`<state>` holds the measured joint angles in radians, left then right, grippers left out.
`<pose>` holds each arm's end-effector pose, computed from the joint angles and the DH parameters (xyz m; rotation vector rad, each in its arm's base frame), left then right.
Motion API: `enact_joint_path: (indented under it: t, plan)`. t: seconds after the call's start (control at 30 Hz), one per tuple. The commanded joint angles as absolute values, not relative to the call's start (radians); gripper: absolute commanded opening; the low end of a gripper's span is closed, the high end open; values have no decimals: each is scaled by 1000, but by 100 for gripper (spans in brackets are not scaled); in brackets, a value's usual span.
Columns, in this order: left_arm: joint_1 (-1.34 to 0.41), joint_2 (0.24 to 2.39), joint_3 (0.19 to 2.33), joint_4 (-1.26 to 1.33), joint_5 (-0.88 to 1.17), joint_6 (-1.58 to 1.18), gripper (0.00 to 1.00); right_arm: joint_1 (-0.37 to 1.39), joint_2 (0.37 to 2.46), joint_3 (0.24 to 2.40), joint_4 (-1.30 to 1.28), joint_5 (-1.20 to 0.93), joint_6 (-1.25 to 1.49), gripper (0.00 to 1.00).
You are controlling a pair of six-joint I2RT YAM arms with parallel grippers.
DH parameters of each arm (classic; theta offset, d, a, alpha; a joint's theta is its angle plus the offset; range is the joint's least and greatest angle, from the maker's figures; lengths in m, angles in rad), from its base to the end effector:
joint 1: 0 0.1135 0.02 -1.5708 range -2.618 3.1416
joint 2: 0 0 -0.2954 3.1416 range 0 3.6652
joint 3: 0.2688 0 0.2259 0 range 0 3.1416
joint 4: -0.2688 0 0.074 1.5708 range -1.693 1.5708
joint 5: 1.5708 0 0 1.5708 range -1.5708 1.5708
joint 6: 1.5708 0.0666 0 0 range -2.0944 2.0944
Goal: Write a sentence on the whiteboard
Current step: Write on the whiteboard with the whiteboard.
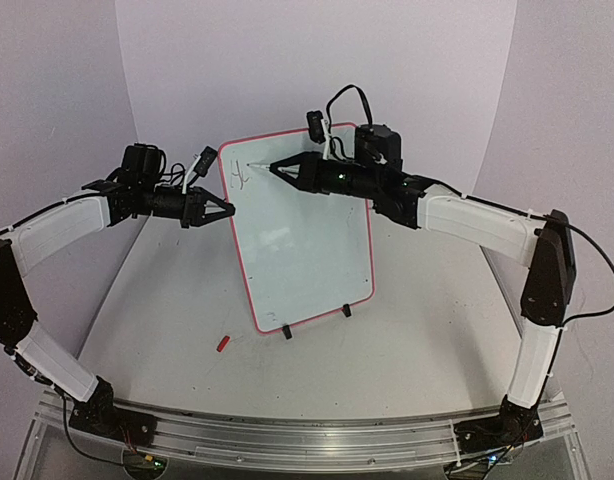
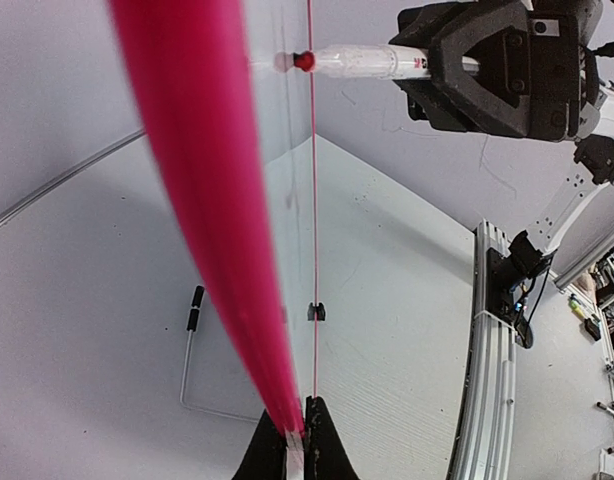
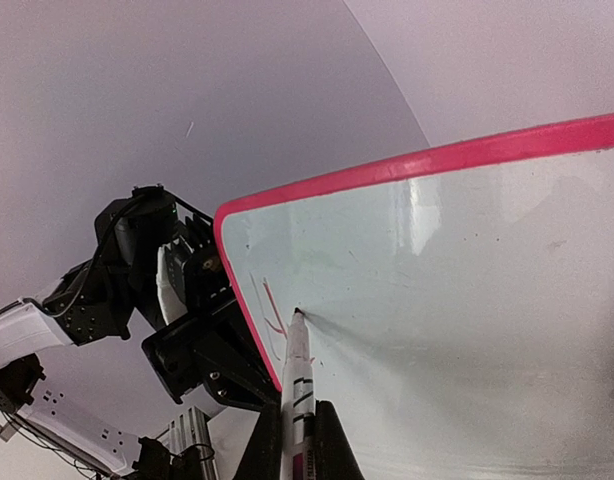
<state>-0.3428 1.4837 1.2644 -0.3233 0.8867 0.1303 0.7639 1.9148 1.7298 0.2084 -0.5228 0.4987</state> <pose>0.2834 -0.1560 0.3590 0.9841 1.8076 -1.0577 0.3210 0.3536 0.4136 -0.6734 1.5931 1.3681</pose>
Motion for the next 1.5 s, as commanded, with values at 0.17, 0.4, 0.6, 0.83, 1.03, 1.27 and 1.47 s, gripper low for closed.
enact_joint_path:
  t: [0.17,0.4,0.6,0.83,1.03,1.27,1.47]
  plan:
    - [-398,1516,1256,-443,821,206,0,761,1951,1796,182,-523,489,0]
    - [-399,1514,1257,-445,819,208,0,761,1945,1773,172,-544,489,0]
    - [-399,1515,1256,-445,818,210,0,762,1925,1735,155,-559,479,0]
    - [-402,1516,1256,-445,817,210,0,762,1911,1719,134,-555,467,0]
    - [-402,1514,1256,-446,816,210,0,761,1872,1692,135,-479,458,0]
    - [-405,1514,1256,-446,817,210,0,762,1854,1704,153,-457,454,0]
    - [-407,1514,1257,-448,815,210,0,762,1872,1734,176,-463,466,0]
